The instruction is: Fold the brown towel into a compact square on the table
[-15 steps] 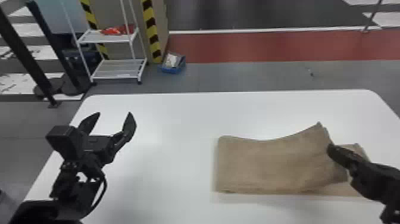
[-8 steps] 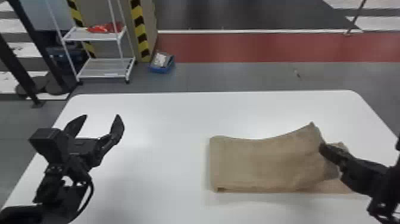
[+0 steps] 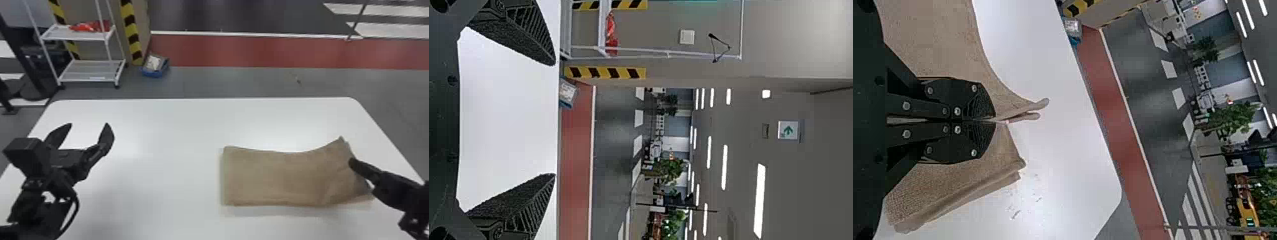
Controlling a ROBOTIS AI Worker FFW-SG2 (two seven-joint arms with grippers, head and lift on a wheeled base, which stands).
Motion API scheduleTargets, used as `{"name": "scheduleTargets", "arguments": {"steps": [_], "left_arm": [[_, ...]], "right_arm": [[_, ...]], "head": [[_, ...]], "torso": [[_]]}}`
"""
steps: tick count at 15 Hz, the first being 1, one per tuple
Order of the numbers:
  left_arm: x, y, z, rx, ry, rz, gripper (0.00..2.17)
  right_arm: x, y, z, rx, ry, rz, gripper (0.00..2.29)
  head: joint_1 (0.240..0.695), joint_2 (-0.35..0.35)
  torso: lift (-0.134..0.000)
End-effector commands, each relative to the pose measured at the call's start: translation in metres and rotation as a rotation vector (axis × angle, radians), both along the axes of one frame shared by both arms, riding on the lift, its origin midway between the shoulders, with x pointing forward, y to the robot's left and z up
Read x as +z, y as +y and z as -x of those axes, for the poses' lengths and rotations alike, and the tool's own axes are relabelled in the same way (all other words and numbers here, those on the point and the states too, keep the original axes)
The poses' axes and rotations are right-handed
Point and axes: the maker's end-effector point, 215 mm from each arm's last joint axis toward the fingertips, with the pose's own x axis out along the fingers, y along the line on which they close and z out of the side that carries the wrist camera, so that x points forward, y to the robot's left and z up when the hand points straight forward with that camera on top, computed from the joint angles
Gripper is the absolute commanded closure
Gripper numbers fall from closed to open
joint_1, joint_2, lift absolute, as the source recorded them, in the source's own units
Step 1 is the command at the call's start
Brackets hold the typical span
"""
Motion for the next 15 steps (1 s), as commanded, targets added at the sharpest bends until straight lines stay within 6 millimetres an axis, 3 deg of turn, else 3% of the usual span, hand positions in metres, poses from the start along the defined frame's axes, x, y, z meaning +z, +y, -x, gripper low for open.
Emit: {"name": "scheduleTargets", "arguments": {"steps": [1,4,8,9,10,14,15], "left_arm": [[-0.002,-0.001,0.001,-0.001,0.003,0.001,0.09],[-0.003,-0.001,0.003,-0.002,0.006,-0.001,0.09],[-0.008,-0.011,0.0,-0.016,0.014,-0.001,0.09],[-0.009,-0.015,0.0,-0.022,0.015,-0.003,0.09],[-0.009,-0.015,0.0,-0.024,0.015,-0.006,0.09],[-0.012,-0.015,0.001,-0.023,0.023,-0.007,0.09],[-0.012,-0.014,0.002,-0.022,0.024,-0.008,0.09]], "right_arm": [[-0.01,0.003,-0.013,0.004,0.008,-0.03,1.12],[-0.002,-0.005,-0.008,-0.005,-0.002,-0.043,1.12],[-0.007,-0.024,0.0,-0.044,0.011,-0.053,1.09],[-0.014,-0.025,0.002,-0.045,0.028,-0.061,0.44],[-0.019,-0.027,0.003,-0.051,0.039,-0.059,0.0],[-0.011,-0.05,0.002,-0.073,0.056,-0.031,0.03],[-0.018,-0.057,0.005,-0.07,0.09,-0.017,0.06]], "head": [[0.695,-0.063],[0.695,-0.06],[0.695,-0.075],[0.695,-0.083],[0.695,-0.091],[0.695,-0.117],[0.695,-0.121]], "torso": [[-0.125],[-0.125],[-0.125],[-0.125],[-0.125],[-0.125],[-0.125]]}}
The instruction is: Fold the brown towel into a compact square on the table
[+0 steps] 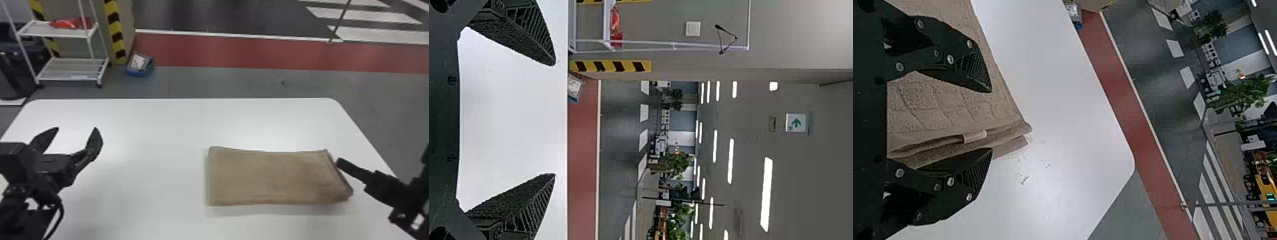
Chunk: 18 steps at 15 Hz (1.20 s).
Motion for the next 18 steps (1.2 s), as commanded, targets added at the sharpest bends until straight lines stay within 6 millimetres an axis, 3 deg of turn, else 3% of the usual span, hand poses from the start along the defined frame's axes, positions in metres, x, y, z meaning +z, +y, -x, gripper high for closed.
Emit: {"name": "scheduleTargets", "arguments": {"steps": [1,6,10,13,16,18], "left_arm": [[-0.002,0.001,0.001,0.001,0.003,0.0,0.09],[-0.003,0.0,0.001,0.001,0.005,0.001,0.09],[-0.005,0.001,0.003,0.002,0.009,0.0,0.09],[-0.005,0.003,0.003,0.005,0.01,-0.002,0.09],[-0.006,0.005,0.004,0.007,0.013,-0.004,0.09],[-0.007,0.004,0.004,0.007,0.013,-0.003,0.09]], "right_arm": [[-0.009,-0.012,0.002,0.012,0.058,0.024,0.08],[-0.05,-0.022,0.007,0.015,0.155,0.015,0.19],[-0.065,-0.028,-0.002,0.016,0.194,0.024,0.22],[-0.067,-0.018,-0.012,0.037,0.182,0.018,0.32],[-0.066,-0.013,-0.013,0.05,0.177,0.014,0.77],[-0.066,-0.01,-0.011,0.059,0.178,0.006,1.29]], "head": [[0.695,-0.135],[0.695,-0.153],[0.695,-0.162],[0.695,-0.162],[0.695,-0.151],[0.695,-0.144]], "torso": [[-0.125],[-0.125],[-0.125],[-0.125],[-0.125],[-0.125]]}}
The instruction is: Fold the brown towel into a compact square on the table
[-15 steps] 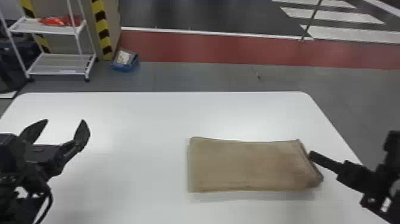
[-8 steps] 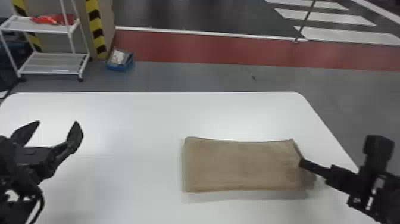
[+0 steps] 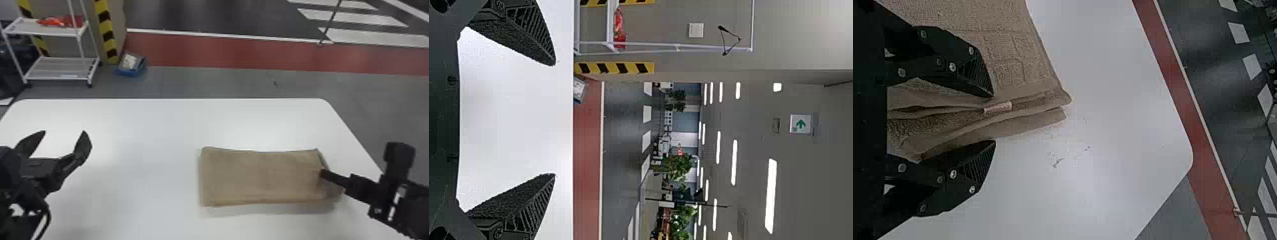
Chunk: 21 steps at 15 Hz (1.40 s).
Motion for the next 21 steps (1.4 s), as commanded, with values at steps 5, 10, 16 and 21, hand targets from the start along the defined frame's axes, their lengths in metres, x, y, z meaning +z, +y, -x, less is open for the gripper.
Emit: {"name": "scheduleTargets", "arguments": {"steps": [5,10,16,21], "left_arm": [[-0.003,0.001,0.001,0.004,0.005,0.0,0.09],[-0.003,0.002,0.002,0.007,0.006,0.0,0.09],[-0.004,0.002,0.003,0.008,0.008,0.001,0.09],[-0.006,0.01,0.006,0.019,0.013,-0.001,0.09]], "right_arm": [[0.017,0.0,0.0,-0.008,-0.066,-0.063,1.76],[0.099,0.007,-0.013,-0.01,-0.289,-0.062,1.76],[0.163,0.091,-0.035,0.133,-0.441,-0.07,1.76],[0.145,0.173,-0.031,0.283,-0.374,-0.043,1.76]], "head": [[0.695,-0.139],[0.695,-0.138],[0.695,-0.097],[0.695,0.02]], "torso": [[-0.125],[-0.125],[-0.125],[-0.125]]}}
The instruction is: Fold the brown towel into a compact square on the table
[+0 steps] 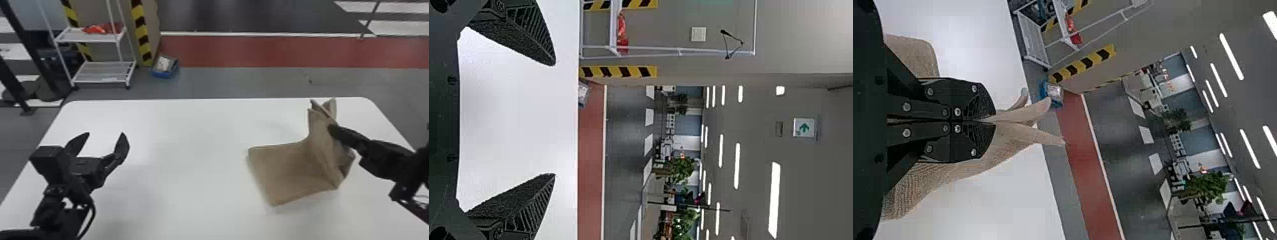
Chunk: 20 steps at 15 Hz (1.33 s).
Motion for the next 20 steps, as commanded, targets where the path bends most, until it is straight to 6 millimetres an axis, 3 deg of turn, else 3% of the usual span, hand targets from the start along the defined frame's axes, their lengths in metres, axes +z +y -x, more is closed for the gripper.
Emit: {"name": "scheduleTargets", "arguments": {"steps": [1,5,9,10,12,13,16,18,19,20], "left_arm": [[-0.001,0.003,0.0,0.004,0.003,0.002,0.09],[-0.004,0.005,0.001,0.006,0.008,0.0,0.09],[-0.006,0.005,0.001,0.004,0.012,0.0,0.09],[-0.006,0.005,0.001,0.004,0.012,0.0,0.09],[-0.008,0.006,0.002,0.006,0.016,0.0,0.09],[-0.009,0.006,0.002,0.006,0.017,0.0,0.09],[-0.013,0.008,0.003,0.01,0.023,0.003,0.09],[-0.015,0.007,0.003,0.009,0.026,0.003,0.09],[-0.015,0.007,0.003,0.008,0.026,0.006,0.09],[-0.014,0.007,0.003,0.007,0.024,0.005,0.09]], "right_arm": [[-0.011,0.031,0.003,0.054,0.028,0.01,1.76],[-0.045,0.061,0.024,0.11,0.159,0.033,1.76],[-0.054,0.085,0.025,0.144,0.184,0.068,1.72],[-0.057,0.091,0.026,0.157,0.193,0.065,1.42],[-0.068,0.1,0.037,0.182,0.243,0.053,0.24],[-0.07,0.1,0.039,0.186,0.25,0.049,0.05],[-0.072,0.101,0.045,0.192,0.256,0.033,0.04],[-0.058,0.093,0.029,0.167,0.182,0.041,0.12],[-0.057,0.089,0.023,0.158,0.173,0.049,0.33],[-0.059,0.085,0.02,0.15,0.175,0.059,0.68]], "head": [[0.695,0.034],[0.695,0.086],[0.695,0.119],[0.695,0.125],[0.695,0.142],[0.695,0.148],[0.695,0.163],[0.695,0.165],[0.695,0.163],[0.695,0.156]], "torso": [[-0.125],[-0.125],[-0.125],[-0.125],[-0.125],[-0.125],[-0.125],[-0.125],[-0.125],[-0.125]]}}
